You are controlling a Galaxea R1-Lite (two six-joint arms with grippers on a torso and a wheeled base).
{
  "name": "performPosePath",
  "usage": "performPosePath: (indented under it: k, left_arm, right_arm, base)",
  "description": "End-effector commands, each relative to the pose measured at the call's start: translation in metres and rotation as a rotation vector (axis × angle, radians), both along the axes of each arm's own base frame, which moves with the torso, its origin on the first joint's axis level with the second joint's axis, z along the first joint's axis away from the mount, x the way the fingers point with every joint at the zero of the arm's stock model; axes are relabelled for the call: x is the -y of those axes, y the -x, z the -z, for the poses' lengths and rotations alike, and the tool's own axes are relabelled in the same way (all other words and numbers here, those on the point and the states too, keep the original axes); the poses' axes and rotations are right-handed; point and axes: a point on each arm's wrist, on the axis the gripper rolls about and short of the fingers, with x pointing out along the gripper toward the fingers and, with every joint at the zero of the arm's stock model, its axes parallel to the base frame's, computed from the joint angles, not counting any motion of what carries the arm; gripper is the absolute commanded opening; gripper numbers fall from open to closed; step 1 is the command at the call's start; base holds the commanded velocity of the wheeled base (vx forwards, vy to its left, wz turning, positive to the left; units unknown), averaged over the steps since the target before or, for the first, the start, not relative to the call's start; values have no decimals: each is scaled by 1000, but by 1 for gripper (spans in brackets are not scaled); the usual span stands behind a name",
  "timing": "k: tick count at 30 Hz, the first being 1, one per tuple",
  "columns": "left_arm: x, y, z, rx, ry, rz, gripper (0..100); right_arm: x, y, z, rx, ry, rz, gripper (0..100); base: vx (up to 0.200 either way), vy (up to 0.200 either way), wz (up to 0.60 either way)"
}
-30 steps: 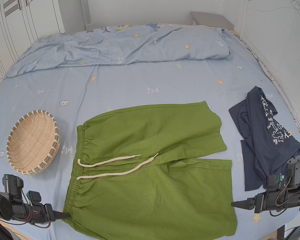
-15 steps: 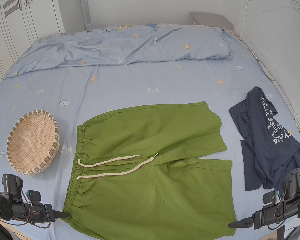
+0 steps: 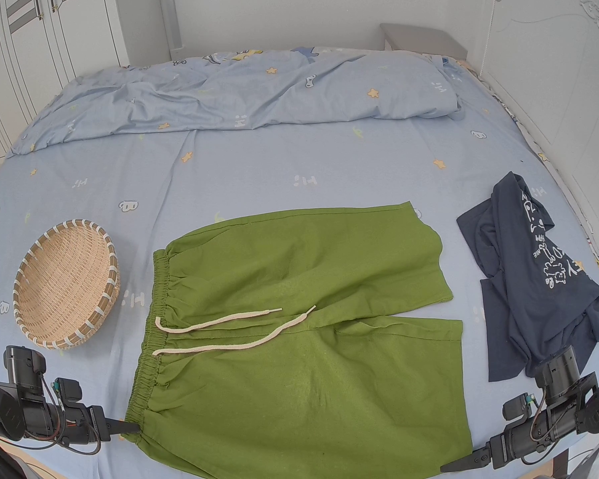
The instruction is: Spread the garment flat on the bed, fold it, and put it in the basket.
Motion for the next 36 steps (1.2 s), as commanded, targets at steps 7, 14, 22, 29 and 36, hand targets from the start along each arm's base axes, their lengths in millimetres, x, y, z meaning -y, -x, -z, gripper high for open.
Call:
performPosePath:
  k: [7,14,22,29,36]
  left_arm:
    - [2,5,2,-18,7,1,0]
    - [2,5,2,-23,8,1,0]
    - [2,6,2,-26,9,-1,0]
    - [1,6,2,-26,9,-7,0]
    - [0,6,2,-28,10,-13,0]
  right_arm:
    - [-9,4,5,-35,-35,-64,100]
    - [-12,2,3,-32,-76,-75,100]
    - [-12,2,4,-35,-77,-80,100]
    - [-11,3,4,-48,-71,-73,0]
    - [-4,9,4,-94,-49,-34,0]
  base:
    - [0,0,0]
    - [0,0,0]
    - [0,0,0]
    - [0,0,0]
    - [0,0,0]
